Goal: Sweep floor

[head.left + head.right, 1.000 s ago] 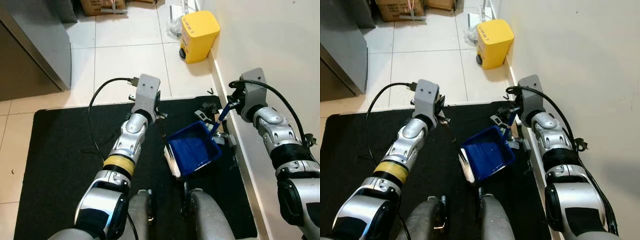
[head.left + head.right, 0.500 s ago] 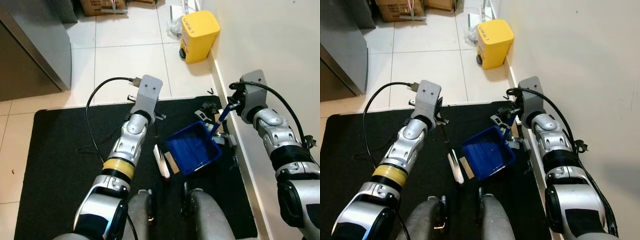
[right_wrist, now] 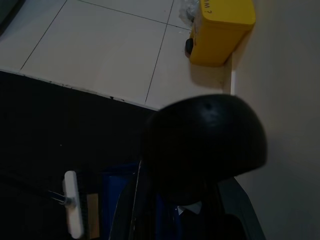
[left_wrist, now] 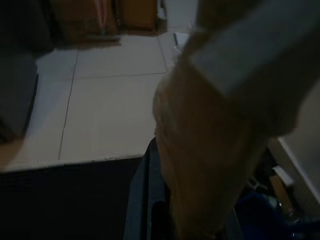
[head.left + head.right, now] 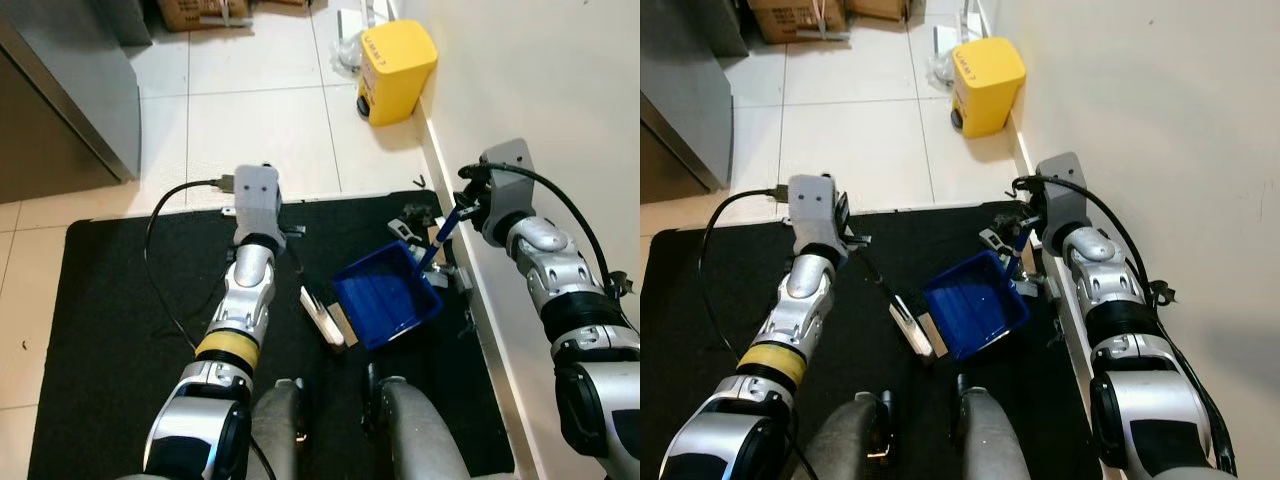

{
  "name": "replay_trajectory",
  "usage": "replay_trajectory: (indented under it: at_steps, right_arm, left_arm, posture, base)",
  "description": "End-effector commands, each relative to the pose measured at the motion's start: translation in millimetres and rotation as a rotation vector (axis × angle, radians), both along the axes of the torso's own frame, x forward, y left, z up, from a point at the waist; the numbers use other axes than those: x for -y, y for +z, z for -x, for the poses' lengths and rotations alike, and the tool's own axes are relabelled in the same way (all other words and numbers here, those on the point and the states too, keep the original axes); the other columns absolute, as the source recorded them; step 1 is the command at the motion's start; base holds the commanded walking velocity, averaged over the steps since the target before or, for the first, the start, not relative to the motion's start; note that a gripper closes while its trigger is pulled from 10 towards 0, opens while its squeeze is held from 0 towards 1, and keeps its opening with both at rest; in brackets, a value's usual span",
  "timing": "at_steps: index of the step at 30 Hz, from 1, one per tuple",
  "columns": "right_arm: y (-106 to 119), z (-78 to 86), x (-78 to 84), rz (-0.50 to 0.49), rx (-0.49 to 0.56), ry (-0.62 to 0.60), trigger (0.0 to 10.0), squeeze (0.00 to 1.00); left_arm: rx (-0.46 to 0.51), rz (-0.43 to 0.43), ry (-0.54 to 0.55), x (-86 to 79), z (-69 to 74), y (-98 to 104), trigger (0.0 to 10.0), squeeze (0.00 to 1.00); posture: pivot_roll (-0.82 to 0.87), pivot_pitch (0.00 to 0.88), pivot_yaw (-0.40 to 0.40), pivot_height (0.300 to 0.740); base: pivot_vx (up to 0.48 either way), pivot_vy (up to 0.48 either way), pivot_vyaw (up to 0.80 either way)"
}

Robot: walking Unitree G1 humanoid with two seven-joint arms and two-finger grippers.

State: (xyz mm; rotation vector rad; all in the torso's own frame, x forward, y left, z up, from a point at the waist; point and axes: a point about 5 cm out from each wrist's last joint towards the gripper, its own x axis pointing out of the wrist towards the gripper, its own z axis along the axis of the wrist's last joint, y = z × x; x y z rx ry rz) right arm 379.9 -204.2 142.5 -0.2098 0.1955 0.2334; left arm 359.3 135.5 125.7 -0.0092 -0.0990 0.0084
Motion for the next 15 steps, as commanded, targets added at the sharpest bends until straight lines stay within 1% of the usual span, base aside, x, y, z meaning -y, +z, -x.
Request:
replay_trajectory:
  at_steps: [1,3,7,11,13,15]
  right_arm:
    - [-24,8.8,-3.0,-0.047,-0.098,0.014,10.0,0.0]
    - [-24,8.5,-3.4,-0.05,-0.096,0.016,10.0,0.0]
    - [-23,8.1,-4.6,-0.054,-0.095,0.018,10.0,0.0]
    - [-22,7.5,-6.1,-0.061,-0.093,0.022,10.0,0.0]
    - [-22,7.4,-6.2,-0.061,-0.092,0.022,10.0,0.0]
    - [-22,7.1,-6.3,-0.064,-0.091,0.022,10.0,0.0]
  left_arm:
    - [0.06,0.045,-0.007,7.6,-1.2,9,10.0,0.0]
    - [0.09,0.038,-0.021,9.3,-3.2,14,10.0,0.0]
    - [0.115,0.032,-0.035,11.1,-5.9,18,10.0,0.0]
    - [0.127,0.015,-0.11,21.8,-7.7,21,10.0,0.0]
    - [0.133,0.011,-0.124,24.3,-7.7,22,10.0,0.0]
    - [0.168,0.008,-0.147,29.2,-7.8,30,10.0,0.0]
  posture:
    - [-0.11,0.322,-0.034,0.74]
    - [-0.11,0.322,-0.035,0.74]
    - [-0.1,0.321,-0.036,0.74]
    - [-0.1,0.321,-0.037,0.74]
    - [-0.1,0.321,-0.036,0.74]
    - [-0.1,0.321,-0.037,0.74]
  base:
    - [0.0,0.0,0.0]
    - [0.0,0.0,0.0]
    - [0.0,0.0,0.0]
    - [0.0,0.0,0.0]
    - [0.0,0.0,0.0]
    - [0.0,0.0,0.0]
